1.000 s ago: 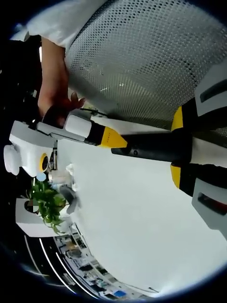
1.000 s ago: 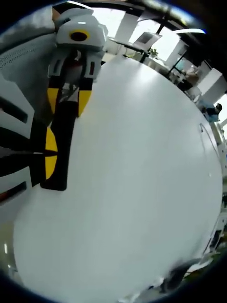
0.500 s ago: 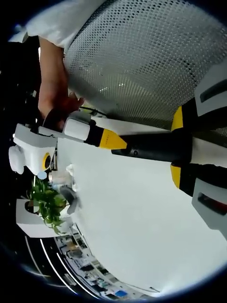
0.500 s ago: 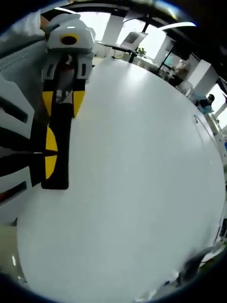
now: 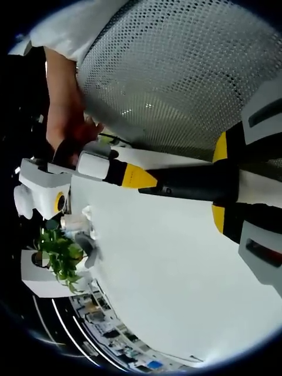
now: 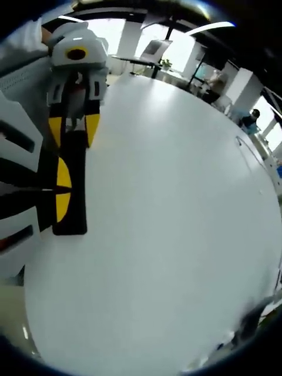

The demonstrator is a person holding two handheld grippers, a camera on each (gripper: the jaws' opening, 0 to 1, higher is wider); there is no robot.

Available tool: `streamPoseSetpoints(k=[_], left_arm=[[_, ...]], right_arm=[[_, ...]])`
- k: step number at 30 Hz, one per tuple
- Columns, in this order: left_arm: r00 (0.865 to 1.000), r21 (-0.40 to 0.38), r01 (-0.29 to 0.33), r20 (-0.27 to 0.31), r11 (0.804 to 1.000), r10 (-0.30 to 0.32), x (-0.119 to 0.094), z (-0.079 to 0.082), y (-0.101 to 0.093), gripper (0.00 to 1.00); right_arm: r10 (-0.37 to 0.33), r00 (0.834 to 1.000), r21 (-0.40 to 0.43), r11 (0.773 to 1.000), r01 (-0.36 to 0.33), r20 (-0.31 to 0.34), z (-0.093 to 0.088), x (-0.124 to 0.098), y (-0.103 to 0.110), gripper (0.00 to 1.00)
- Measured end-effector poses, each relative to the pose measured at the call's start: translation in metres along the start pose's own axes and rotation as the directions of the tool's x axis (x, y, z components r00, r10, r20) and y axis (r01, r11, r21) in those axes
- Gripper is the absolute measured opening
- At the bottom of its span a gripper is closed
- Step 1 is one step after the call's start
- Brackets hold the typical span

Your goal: Press the specified remote control buttons in sequence, fully releasing each button before pressing the next.

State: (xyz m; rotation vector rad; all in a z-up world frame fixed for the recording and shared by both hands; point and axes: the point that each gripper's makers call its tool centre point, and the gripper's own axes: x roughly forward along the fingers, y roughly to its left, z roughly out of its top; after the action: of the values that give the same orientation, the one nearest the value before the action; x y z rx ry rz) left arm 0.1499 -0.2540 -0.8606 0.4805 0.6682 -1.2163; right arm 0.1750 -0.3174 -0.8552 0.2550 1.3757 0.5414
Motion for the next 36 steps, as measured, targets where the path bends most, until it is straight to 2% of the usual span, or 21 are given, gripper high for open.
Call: streamPoseSetpoints(k=[2,7,12,14,20,26,29,32,36], left_arm=[[1.0,-0.001,0.0,-0.002,1.0,0.0,0.0,0.0,0.0,0.24],[1.0,-0.002,0.003,-0.001,1.0,-0.003,0.0,0.0,0.0,0.24],[1.0,-0.002,0.005,-0.005,1.0,-0.005,0.0,0.0,0.0,0.24],[1.0,0.003,0.007,-0.004,1.0,-0.007,0.0,0.0,0.0,0.24],[1.0,0.01,0.012,-0.007,1.0,-0.012,0.001,0.001,-0.002,0.24],[1.0,0.011,0.016,-0.007,1.0,-0.016,0.001,0.001,-0.002,0.23],[1.0,0.009,0.015,-0.006,1.0,-0.015,0.001,0.001,-0.002,0.24],[1.0,0.008,0.015,-0.007,1.0,-0.015,0.002,0.001,-0.002,0.24],[1.0,0.01,0.014,-0.005,1.0,-0.014,0.001,0.002,-0.002,0.24]], right_arm=[[-0.001,1.0,0.003,1.0,0.001,-0.001,0.0,0.0,0.001,0.0],[-0.032,0.999,-0.056,0.998,0.031,-0.009,-0.001,0.0,0.003,0.0],[0.004,1.0,0.006,1.0,-0.004,-0.007,0.0,-0.001,0.001,0.0],[0.025,1.0,0.003,1.0,-0.025,-0.002,0.001,0.0,0.006,0.0],[0.007,1.0,-0.048,0.999,-0.007,-0.007,-0.001,0.001,0.009,0.0],[0.059,0.998,-0.034,0.998,-0.058,0.025,0.005,0.0,0.016,0.0],[0.062,0.998,-0.03,0.998,-0.061,0.024,0.006,0.002,0.015,0.0],[0.121,0.992,-0.013,0.993,-0.121,0.02,0.007,0.002,0.023,0.0],[0.137,0.99,0.022,0.99,-0.137,0.027,0.011,0.005,0.025,0.0]])
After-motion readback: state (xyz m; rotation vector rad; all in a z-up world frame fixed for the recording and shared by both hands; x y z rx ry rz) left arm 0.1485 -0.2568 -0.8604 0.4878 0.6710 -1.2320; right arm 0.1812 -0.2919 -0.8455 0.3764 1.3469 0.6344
